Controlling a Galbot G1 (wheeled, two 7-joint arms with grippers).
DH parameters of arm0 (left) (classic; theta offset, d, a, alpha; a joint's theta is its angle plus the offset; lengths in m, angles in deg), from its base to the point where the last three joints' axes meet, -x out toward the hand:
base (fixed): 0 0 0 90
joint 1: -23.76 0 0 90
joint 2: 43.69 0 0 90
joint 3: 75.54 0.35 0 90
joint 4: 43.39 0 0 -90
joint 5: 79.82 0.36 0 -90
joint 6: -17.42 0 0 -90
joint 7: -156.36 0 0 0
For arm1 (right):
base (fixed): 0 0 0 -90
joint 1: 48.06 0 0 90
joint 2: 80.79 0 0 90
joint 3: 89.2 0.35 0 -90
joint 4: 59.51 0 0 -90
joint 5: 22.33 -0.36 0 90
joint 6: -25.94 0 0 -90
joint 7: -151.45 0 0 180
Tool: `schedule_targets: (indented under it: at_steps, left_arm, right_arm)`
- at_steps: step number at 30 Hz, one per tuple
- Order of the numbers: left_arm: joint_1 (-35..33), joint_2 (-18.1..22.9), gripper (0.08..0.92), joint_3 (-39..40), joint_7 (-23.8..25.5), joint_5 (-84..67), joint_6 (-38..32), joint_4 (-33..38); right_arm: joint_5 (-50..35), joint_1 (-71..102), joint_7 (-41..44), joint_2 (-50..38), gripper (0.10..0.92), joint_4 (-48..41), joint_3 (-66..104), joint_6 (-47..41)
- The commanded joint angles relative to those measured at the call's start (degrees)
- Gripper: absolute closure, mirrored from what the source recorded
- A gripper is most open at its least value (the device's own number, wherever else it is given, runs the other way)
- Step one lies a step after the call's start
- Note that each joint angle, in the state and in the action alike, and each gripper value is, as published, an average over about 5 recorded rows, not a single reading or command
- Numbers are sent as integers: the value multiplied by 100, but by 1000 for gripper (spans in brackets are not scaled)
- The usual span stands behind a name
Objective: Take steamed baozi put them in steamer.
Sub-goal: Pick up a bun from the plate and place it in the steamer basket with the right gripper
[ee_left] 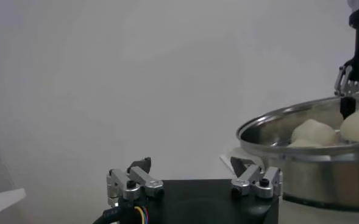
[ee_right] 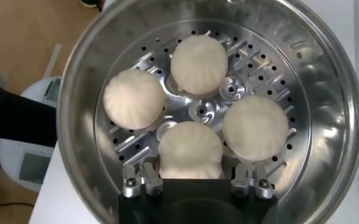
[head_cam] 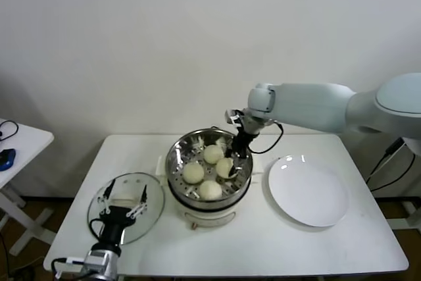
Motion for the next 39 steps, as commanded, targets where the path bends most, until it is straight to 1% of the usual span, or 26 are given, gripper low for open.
schedule_targets:
  at_steps: [1, 13, 16, 19, 21, 28, 33, 39]
  left_arm:
    - [17, 18, 177, 13, 0, 18, 15, 9]
    - [76, 55, 177, 114, -6, 85, 37, -27]
    - [88, 65, 177, 143, -8, 107, 41, -20]
    - [102, 55, 177, 119, -10, 99, 43, -29]
    - [109, 45, 177, 103, -11, 85, 44, -45]
    - [115, -5, 177, 14, -7, 35, 17, -110]
    - [115, -36, 177, -35, -7, 10, -23, -179]
    - [150, -75, 177, -96, -33, 13, -88, -210]
  right_arm:
    - [183, 77, 24, -21, 364, -42, -21, 3]
    - [273, 56, 26, -109, 362, 20, 56, 8]
    - [295, 66, 38, -121, 316, 31, 71, 21]
    - [316, 83, 62, -161, 241, 55, 126, 28]
    - [343, 93, 94, -188, 214, 60, 212, 29]
    - [368, -17, 158, -361, 203, 240, 599, 32]
    - [596, -102, 139, -766, 203, 468, 1073, 74]
    - [1021, -23, -39, -1690, 203, 1052, 1871, 148]
